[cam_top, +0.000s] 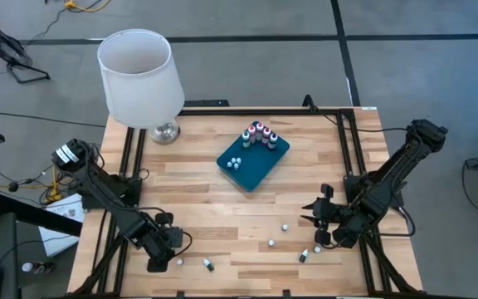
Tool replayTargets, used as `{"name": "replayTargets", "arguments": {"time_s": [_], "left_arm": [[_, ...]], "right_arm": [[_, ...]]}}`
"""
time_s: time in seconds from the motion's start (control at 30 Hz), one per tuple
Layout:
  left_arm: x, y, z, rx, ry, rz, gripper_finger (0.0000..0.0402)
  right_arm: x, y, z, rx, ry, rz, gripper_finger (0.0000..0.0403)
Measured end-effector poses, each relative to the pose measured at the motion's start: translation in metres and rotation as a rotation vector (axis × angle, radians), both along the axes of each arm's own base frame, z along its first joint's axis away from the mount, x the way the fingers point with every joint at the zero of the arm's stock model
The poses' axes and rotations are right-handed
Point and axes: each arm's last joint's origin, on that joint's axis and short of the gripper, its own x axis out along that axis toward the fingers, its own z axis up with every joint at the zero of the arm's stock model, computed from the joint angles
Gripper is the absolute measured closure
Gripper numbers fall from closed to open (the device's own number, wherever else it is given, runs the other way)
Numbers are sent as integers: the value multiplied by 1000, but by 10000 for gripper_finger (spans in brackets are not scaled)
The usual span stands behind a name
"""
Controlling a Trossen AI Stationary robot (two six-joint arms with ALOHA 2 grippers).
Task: Pick & Place food coloring
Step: Put the small black food coloring bottle into the blue container
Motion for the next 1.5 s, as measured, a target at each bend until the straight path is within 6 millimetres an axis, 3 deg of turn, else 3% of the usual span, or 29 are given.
{"name": "replayTargets", "arguments": {"time_s": [0.7,1.03,1.5], "left_arm": [[1,-3,-3,-11,32,-5,279],[1,-3,-3,-12,29,-3,339],[8,8,-3,43,15,54,341]], "right_arm": [[0,0,0,6,-6,-1,291],[1,1,1,12,-12,-1,291],[1,1,1,13,-14,-1,291]]}}
